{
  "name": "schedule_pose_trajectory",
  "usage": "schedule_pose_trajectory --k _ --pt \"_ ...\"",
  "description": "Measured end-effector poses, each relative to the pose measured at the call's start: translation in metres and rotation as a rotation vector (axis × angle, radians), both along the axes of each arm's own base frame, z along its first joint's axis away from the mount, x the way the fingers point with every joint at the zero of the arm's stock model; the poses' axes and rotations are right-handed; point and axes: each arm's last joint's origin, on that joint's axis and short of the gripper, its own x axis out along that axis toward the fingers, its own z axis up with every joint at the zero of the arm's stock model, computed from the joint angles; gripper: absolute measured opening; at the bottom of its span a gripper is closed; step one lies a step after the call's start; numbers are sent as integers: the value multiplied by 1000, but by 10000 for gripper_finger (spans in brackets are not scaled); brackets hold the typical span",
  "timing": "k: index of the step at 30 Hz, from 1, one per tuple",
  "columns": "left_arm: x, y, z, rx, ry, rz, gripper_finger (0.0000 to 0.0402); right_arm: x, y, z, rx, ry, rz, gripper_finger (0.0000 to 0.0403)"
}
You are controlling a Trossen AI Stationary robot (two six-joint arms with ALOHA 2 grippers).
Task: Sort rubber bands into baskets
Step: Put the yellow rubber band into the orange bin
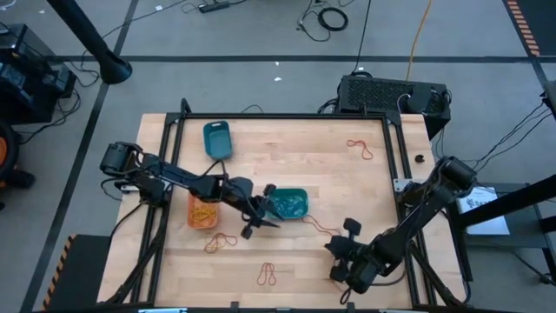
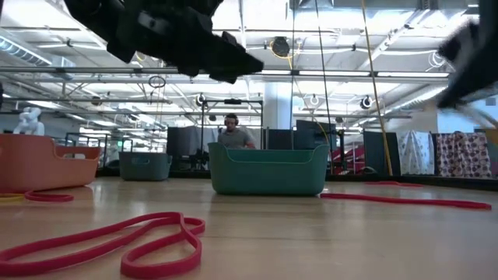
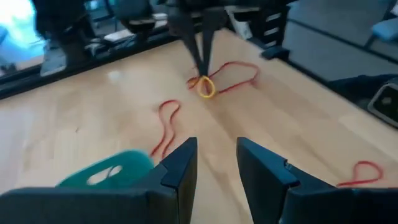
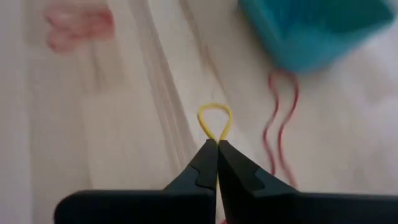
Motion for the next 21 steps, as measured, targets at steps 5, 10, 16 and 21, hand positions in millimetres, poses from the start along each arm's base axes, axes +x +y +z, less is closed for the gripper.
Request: schedule_pose_trajectory --k 5,10,16,21 --pt "3 -9 2 -16 -75 -38 121 2 -4 29 -117 -151 21 1" --pt "9 -17 -9 -20 -96 -61 121 0 -9 44 -196 -246 2 1" --pt "21 -21 -26 -53 -180 -60 121 9 -10 50 -234 -304 19 0" --pt "33 -25 -42 -98 -290 -59 121 20 -11 56 -268 -340 57 0"
